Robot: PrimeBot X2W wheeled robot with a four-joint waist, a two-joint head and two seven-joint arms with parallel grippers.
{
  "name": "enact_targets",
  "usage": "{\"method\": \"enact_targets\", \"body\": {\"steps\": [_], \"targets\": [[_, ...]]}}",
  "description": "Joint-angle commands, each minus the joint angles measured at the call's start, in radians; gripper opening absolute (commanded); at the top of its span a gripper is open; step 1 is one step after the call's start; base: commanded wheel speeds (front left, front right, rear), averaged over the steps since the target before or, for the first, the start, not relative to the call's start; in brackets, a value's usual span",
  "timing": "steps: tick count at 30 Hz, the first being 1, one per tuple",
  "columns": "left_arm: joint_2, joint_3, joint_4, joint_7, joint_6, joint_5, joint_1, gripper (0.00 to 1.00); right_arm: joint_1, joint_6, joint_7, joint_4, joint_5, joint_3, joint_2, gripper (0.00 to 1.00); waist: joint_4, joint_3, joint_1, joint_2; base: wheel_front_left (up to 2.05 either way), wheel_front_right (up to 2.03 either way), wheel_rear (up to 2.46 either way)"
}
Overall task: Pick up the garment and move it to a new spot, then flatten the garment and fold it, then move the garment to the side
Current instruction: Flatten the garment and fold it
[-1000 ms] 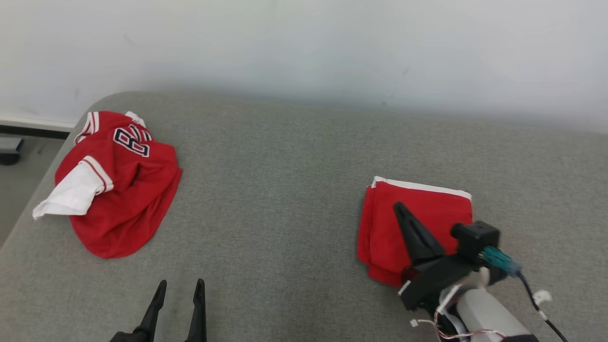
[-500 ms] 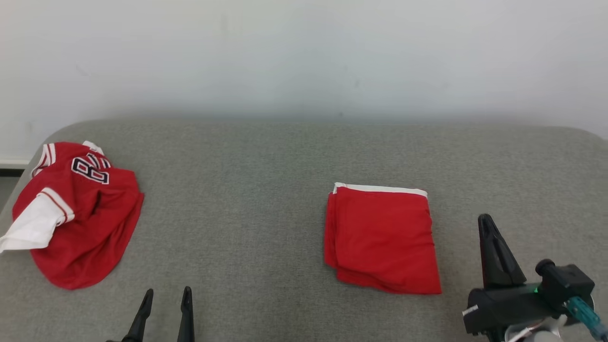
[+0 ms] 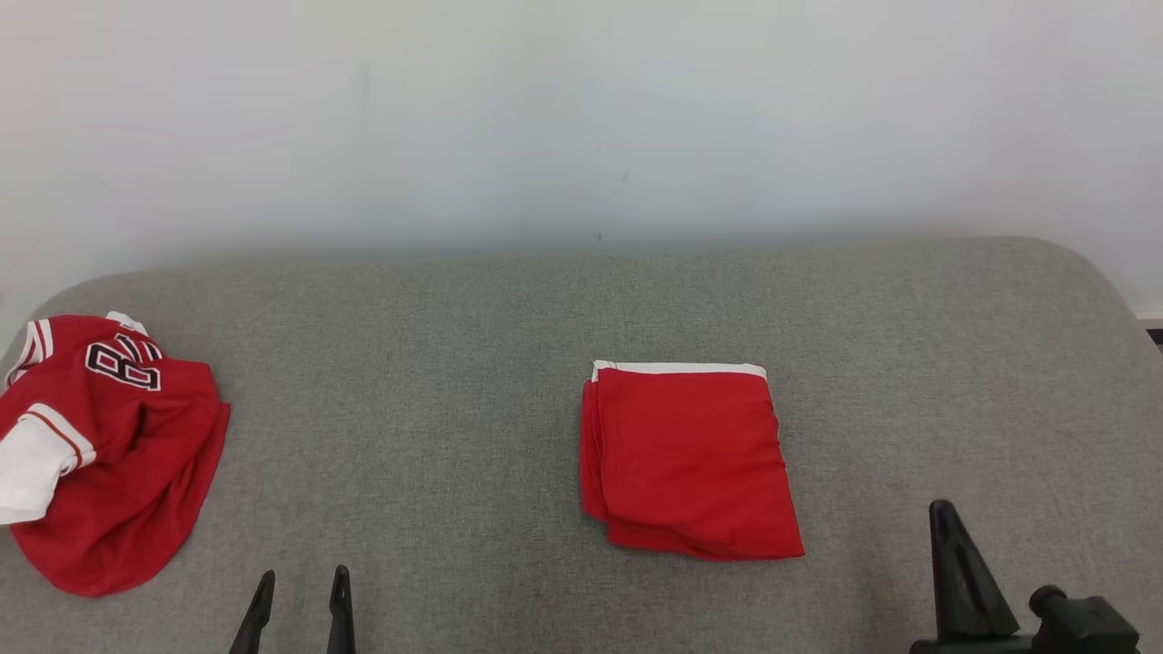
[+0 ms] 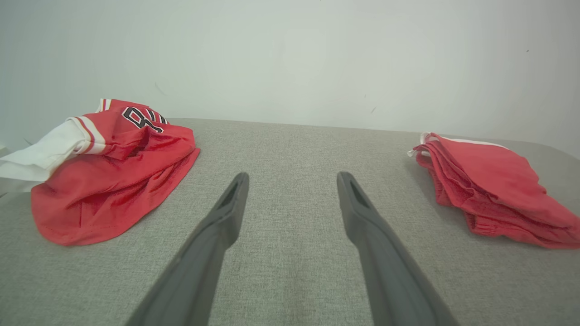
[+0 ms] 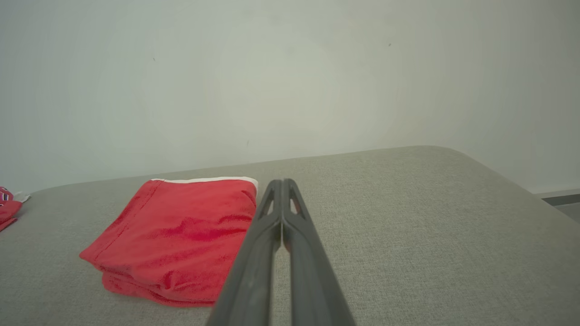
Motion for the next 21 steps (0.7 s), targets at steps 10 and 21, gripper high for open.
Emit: {"method": "enact_targets", "body": {"steps": [10,21], "targets": [[0.0,-0.004,0.007,-0.001,-0.004,0.014,0.018,1.0,0.035,-0.002,-0.002,0.038,-0.057,0.008,0.035,1.0,0.003,-0.005,0.0001,0.0,0.0,0.0,0.0],[0.0,-0.004,0.002,-0.001,-0.002,0.043,0.018,1.0,0.023,-0.002,-0.002,0.071,-0.075,-0.005,0.044,1.0,0.019,-0.004,0.0001,0.0,0.0,0.0,0.0]]}}
